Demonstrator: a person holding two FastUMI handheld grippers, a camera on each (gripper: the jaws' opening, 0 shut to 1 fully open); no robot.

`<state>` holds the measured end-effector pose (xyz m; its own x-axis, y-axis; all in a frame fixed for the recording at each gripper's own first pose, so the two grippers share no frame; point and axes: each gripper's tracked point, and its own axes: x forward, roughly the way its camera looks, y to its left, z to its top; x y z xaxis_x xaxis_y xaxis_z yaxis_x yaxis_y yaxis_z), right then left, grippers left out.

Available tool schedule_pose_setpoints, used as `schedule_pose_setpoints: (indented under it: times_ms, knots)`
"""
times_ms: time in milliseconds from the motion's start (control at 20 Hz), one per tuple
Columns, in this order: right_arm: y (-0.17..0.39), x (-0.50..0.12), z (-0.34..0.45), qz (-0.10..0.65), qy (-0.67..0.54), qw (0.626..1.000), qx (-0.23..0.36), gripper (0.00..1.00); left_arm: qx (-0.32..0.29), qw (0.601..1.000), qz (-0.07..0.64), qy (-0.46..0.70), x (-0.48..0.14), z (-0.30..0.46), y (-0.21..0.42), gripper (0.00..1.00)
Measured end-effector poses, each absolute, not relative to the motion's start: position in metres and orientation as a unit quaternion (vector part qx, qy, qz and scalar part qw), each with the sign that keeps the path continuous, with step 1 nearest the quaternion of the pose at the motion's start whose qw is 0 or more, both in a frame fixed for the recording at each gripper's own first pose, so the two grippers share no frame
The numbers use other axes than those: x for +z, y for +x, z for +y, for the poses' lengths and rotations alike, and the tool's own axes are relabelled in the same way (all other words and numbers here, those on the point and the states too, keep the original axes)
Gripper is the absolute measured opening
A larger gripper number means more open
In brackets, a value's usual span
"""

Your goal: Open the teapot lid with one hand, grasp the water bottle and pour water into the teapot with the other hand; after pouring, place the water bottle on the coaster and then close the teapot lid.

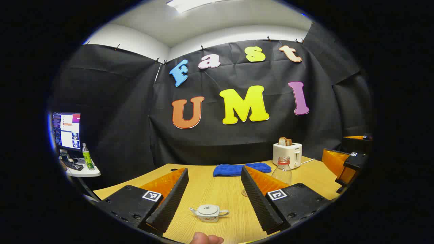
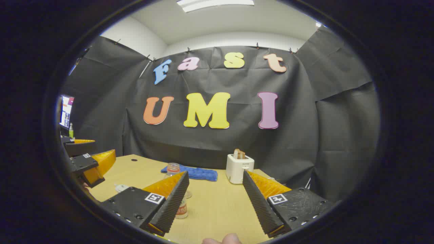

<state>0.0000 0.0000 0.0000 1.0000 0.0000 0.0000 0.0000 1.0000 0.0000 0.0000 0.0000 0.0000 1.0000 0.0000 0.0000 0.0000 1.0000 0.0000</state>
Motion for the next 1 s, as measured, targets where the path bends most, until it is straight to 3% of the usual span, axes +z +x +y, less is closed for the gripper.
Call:
schedule_pose_setpoints:
  times_ms: [1000]
  knots:
    - [0.004,-0.008,0.014,0.008,0.004,1.0,0.012,0.97,-0.001,1.0,0.011,-0.009,-0.005,0.004,0.002,0.97]
